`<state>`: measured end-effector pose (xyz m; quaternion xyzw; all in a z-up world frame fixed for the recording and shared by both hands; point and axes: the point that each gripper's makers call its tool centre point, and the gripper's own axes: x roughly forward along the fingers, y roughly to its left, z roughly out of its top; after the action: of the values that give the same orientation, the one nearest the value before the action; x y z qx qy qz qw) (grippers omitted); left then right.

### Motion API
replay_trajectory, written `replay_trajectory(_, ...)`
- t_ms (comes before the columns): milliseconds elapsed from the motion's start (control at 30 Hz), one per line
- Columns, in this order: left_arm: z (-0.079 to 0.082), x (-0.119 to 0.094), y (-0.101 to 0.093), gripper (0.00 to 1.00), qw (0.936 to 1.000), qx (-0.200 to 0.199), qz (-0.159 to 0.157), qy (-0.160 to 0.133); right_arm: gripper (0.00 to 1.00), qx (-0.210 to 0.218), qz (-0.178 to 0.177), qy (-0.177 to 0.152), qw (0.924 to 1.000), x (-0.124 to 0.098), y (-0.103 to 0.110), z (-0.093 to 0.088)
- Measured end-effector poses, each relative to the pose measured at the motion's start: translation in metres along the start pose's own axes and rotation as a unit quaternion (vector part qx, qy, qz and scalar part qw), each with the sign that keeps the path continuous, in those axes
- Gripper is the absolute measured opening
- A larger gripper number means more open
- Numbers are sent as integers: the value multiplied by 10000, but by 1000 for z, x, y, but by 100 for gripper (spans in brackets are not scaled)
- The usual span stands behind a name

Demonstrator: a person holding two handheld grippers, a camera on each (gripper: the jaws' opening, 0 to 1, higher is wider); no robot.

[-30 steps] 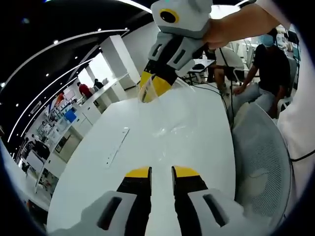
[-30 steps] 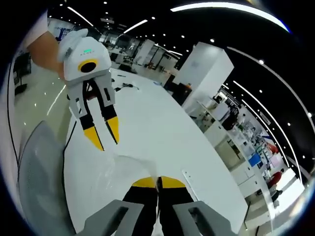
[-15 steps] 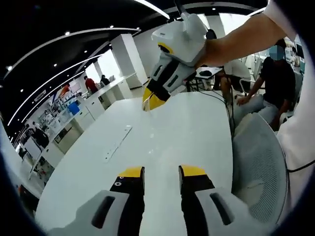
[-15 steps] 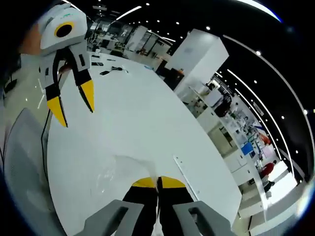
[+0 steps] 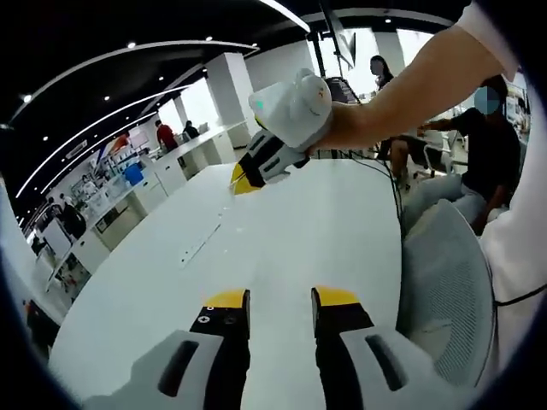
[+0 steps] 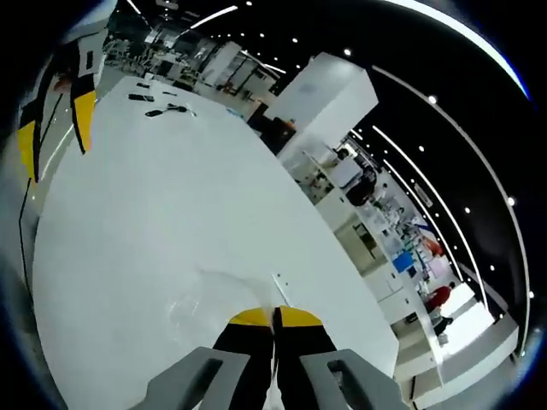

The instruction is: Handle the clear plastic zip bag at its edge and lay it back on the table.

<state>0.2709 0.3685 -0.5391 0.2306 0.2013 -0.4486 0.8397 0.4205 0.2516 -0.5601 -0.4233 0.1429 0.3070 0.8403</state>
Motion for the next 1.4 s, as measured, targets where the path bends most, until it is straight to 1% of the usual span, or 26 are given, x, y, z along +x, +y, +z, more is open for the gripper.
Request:
replay_trajectory(100,-3,0,0,26,10000,-56,21,24,0,24,-46,-67,10000,7,9,-9)
replay_trajectory(167,-6,0,-1,26,10000,-86,24,40,0,-65,-70,-84,9999,7,18,-13)
replay_trajectory(200,-9,1,-1,26,9999,-109,21,62,0,-37,-44,-106,9999,7,25,-16)
replay_trajectory(233,-11,1,-1,26,9999,-119,18,76,0,-92,-64,-114,9999,7,29,-18)
replay_trajectory(267,-11,0,-2,26,9999,-139,11,98,0,-246,-94,-105,9996,8,35,-23)
replay_trajectory(333,-15,2,-4,26,9998,-172,5,127,0,-138,-64,-94,9998,11,44,-29)
replay_trajectory(400,-17,2,-5,26,9997,-192,-4,148,0,-167,-92,-61,9998,12,52,-34)
replay_trajectory(567,-20,3,-7,26,9996,-232,-16,185,0,-59,57,80,9999,13,81,-49)
replay_trajectory(667,-22,5,-8,26,9995,-230,-25,209,0,-48,117,132,9998,13,92,-54)
replay_trajectory(767,-24,6,-8,26,9995,-236,-33,230,0,19,115,255,9996,16,97,-63)
replay_trajectory(900,-26,7,-12,25,9993,-245,-52,275,0,237,99,397,9989,18,104,-72)
replay_trajectory(1033,-28,6,-15,25,9991,-262,-61,324,2,349,114,465,9982,22,112,-77)
replay_trajectory(1067,-28,6,-15,25,9991,-269,-58,327,1,451,99,500,9977,23,113,-78)
replay_trajectory(1133,-30,6,-15,25,9990,-293,-50,343,0,526,25,588,9969,25,112,-82)
replay_trajectory(1167,-30,6,-16,25,9989,-297,-48,356,1,694,56,641,9955,27,115,-85)
replay_trajectory(1333,-31,5,-19,25,9987,-304,-66,401,2,826,-44,783,9935,33,116,-90)
replay_trajectory(1400,-31,5,-19,25,9986,-312,-70,418,2,996,-157,905,9908,35,114,-94)
